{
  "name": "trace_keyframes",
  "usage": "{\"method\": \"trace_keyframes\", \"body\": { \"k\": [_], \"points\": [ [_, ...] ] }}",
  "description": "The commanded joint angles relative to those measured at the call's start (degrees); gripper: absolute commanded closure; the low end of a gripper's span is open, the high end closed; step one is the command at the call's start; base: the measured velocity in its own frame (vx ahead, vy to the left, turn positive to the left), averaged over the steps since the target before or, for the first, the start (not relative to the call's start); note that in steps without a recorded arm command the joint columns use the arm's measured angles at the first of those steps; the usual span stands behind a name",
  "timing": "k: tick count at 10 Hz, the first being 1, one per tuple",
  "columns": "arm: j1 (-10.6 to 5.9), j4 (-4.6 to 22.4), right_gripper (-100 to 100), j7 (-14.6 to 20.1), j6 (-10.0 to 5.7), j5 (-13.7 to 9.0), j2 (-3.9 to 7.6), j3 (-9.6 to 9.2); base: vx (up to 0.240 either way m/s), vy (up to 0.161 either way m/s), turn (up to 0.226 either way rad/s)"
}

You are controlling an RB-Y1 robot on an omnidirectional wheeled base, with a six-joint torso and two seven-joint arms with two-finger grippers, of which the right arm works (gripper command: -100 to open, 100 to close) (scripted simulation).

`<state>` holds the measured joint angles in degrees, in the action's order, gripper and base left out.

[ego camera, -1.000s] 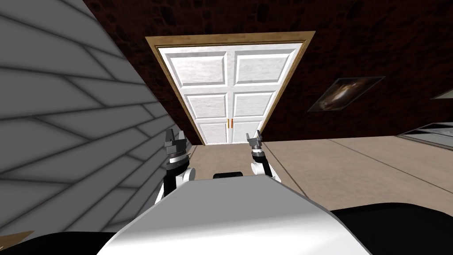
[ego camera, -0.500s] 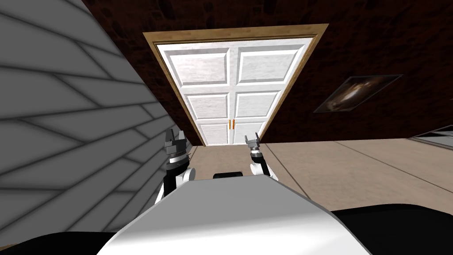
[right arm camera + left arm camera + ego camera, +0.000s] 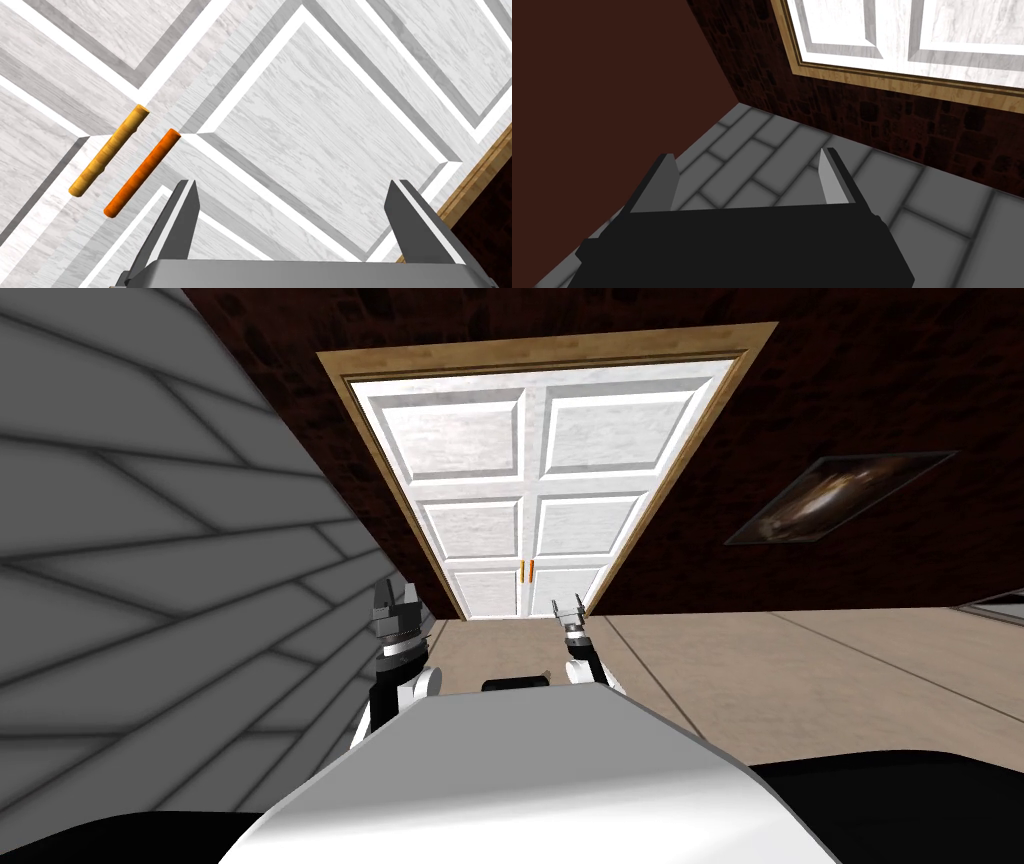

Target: Pull the door open

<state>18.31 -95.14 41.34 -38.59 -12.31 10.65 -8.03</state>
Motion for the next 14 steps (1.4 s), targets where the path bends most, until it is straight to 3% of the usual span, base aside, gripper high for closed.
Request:
{"method": "trace_keyframes", "body": {
  "k": [1,14],
  "points": [
    [-0.87,2.46,-100,2.49,-0.23,-1.08,0.46,-0.25,0.105,0.034,0.035],
    [-5.04,20.84,-100,20.84,-3.96,-9.00,4.13,-2.99,0.102,0.028,0.028]
  ]
}}
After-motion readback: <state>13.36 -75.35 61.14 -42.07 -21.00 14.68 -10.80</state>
